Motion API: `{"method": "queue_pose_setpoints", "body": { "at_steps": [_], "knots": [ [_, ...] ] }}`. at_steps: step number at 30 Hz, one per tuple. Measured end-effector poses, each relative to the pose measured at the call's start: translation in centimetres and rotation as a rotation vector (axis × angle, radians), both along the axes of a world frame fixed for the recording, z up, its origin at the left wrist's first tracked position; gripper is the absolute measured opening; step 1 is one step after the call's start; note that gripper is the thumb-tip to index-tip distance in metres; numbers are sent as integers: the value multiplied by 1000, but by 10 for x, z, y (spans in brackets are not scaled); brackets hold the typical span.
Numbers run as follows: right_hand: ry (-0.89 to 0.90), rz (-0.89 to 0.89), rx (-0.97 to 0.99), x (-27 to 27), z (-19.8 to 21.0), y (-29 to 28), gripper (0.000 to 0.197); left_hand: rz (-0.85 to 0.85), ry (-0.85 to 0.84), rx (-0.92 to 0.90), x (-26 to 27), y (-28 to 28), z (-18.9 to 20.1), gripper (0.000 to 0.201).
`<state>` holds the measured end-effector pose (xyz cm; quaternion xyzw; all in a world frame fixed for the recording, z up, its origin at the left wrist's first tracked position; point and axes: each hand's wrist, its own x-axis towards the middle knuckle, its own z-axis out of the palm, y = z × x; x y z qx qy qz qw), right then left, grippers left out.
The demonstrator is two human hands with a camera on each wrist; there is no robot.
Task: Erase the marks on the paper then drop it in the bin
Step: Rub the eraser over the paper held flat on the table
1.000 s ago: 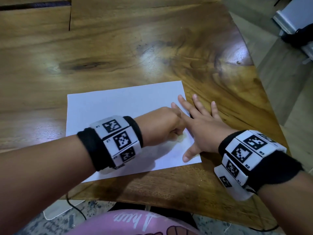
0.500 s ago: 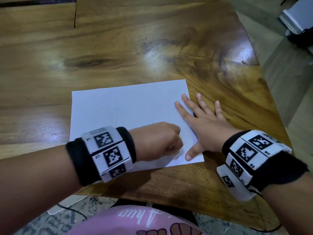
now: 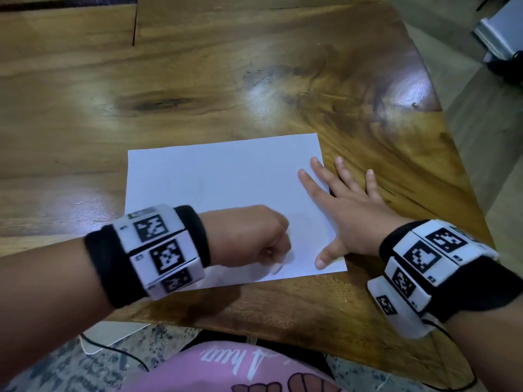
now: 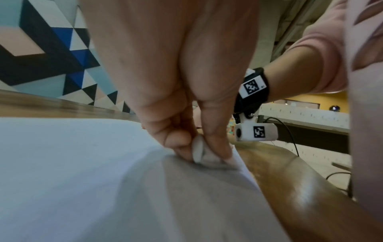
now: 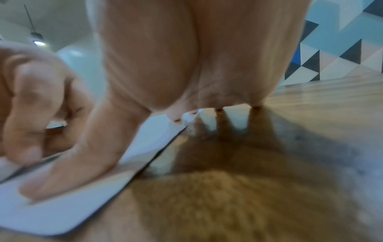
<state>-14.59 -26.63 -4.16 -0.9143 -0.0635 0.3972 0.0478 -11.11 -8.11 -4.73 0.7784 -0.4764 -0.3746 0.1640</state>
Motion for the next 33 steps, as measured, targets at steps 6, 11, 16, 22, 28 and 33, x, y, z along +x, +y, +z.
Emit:
{"method": "queue_pose_setpoints", "body": {
  "at_steps": [6,11,16,22,28,33],
  "knots": [
    [3,1,1,1,0,0,145,137,-101,-30,25,-5,6,10],
    [3,-2,12,0,-1,-1,145,234,-194,-129,25,-35,7,15],
    [10,0,1,1,-1,-1,145,39,-73,-45,9,1,2,7],
    [11,3,-5,1,0,0,146,140,-131,-56,30,-9,12,12],
    [12,-5,5,0,0,-1,144,146,-188,-131,20,-25,3,6],
    [14,2,2,1,0,-1,145,55,-54,9,6,19,-3,9]
  ]
}}
